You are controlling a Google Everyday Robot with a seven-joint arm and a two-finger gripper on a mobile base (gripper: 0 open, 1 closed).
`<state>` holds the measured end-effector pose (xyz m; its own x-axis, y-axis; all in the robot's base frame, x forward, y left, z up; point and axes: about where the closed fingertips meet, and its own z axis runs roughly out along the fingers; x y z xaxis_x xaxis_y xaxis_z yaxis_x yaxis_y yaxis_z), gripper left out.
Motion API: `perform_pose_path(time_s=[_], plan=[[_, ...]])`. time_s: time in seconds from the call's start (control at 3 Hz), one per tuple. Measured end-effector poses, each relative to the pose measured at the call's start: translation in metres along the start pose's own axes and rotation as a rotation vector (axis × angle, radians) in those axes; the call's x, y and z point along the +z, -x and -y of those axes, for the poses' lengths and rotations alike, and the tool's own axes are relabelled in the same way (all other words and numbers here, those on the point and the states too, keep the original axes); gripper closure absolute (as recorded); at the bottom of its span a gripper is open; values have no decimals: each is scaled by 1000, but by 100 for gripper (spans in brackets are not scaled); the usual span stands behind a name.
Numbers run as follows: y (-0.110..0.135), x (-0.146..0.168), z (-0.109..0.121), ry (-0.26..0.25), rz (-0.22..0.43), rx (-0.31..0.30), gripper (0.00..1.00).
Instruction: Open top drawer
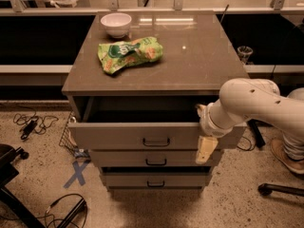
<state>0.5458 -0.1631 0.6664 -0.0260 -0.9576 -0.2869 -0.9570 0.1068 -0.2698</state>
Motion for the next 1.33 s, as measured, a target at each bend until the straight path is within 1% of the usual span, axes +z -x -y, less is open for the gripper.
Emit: perform_pose_path(time_s=[0.33, 0.67, 1.0, 1.33], plan=[[-1, 2, -6, 14, 1, 8, 18], [-8, -4, -35, 76, -46, 50, 41], [-14, -13, -55, 113, -83, 80, 72], [-12, -19, -53, 113, -83, 80, 95]])
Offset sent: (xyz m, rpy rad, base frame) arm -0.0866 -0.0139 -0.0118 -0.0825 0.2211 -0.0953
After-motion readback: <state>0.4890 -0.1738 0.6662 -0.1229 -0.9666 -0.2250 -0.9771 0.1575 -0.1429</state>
